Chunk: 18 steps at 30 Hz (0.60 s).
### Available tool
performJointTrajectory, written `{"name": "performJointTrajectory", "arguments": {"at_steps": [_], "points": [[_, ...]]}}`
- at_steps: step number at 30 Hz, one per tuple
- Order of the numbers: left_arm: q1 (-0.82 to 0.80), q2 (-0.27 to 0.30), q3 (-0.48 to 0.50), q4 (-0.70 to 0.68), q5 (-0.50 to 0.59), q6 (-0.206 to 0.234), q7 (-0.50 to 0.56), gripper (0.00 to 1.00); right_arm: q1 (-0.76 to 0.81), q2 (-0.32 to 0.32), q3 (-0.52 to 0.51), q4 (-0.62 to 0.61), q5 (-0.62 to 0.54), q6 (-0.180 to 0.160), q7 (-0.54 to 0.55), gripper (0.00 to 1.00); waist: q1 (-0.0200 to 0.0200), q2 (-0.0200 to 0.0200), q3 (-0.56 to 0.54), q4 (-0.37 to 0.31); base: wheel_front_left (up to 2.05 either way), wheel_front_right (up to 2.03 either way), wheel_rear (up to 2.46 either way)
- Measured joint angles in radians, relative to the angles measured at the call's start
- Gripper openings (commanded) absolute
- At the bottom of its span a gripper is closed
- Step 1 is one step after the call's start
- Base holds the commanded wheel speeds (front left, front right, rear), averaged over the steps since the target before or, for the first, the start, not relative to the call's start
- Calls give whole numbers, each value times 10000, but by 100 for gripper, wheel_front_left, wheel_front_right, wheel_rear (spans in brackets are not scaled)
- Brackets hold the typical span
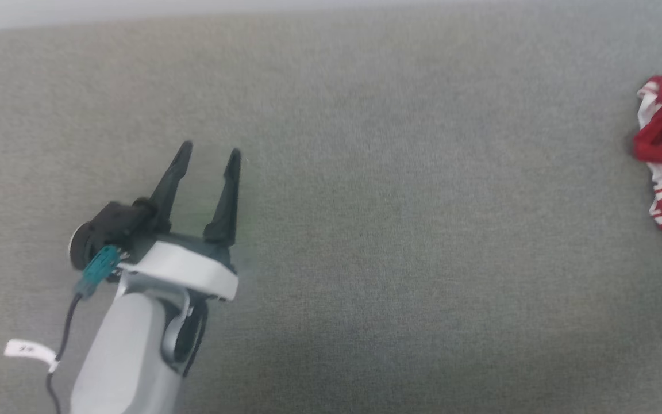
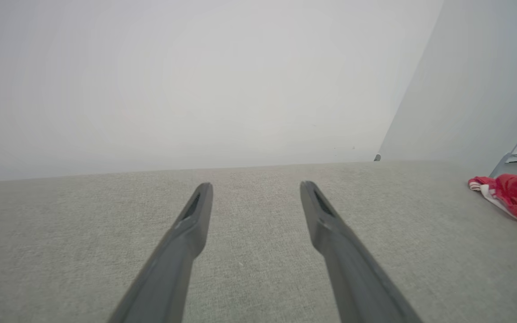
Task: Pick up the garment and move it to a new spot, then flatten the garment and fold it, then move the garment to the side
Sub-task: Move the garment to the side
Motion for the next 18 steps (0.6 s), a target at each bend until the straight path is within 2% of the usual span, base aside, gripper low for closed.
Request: {"name": "performJointTrajectory", "arguments": {"at_steps": [11, 18], "points": [[1606, 527, 821, -94, -307, 0, -2, 100, 1627, 792, 380, -1066, 510, 0, -1434, 100, 0, 0, -1367, 200, 0, 0, 0], [2635, 788, 1273, -199, -433, -8, -2, 100, 2910, 1233, -169, -1852, 138, 0, -1618, 100, 0, 0, -2193, 343, 0, 0, 0]]}}
